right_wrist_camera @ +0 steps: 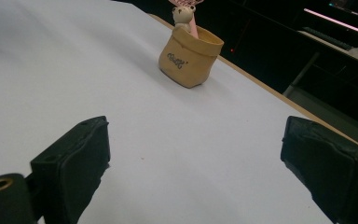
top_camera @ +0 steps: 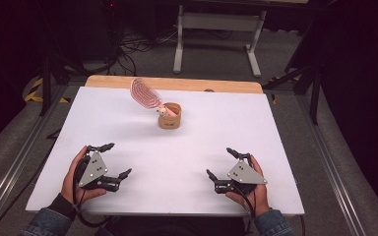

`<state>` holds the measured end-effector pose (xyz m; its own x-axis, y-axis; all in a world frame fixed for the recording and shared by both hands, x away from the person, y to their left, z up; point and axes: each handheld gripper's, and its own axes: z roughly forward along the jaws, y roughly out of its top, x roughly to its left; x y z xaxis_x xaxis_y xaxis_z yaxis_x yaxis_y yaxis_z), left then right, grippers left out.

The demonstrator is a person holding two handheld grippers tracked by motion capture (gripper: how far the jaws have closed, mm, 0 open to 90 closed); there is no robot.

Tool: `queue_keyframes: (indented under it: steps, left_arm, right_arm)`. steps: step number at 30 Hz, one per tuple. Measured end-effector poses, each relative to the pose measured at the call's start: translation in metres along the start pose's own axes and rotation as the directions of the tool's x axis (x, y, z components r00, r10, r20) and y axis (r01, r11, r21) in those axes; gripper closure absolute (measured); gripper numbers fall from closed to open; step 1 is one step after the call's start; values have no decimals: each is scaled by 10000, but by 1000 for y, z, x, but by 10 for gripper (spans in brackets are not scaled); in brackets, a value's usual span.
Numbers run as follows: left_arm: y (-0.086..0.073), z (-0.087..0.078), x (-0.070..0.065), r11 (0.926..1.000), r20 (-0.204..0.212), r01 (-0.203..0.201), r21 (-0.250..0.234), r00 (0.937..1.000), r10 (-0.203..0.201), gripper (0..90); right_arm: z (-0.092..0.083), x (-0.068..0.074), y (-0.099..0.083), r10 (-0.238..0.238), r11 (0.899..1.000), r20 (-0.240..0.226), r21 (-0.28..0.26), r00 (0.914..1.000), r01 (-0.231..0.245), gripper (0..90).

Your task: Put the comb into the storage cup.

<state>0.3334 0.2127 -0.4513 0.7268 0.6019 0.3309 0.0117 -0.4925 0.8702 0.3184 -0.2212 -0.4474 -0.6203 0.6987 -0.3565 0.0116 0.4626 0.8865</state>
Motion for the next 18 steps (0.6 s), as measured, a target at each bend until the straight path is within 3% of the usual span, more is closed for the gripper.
queue_keyframes:
  steps: [11, 18]
  left_arm:
    - [-11, -5, 10, 9993, -191, 380, 72, 9991, -379, 69]
    - [-22, -9, 21, 9963, -405, 830, 215, 9958, -821, 68]
  right_arm:
    - [-2, 0, -2, -16, 10000, 79, 80, 10000, 15, 88]
    - [-5, -2, -2, 69, 9999, 196, 74, 9998, -70, 87]
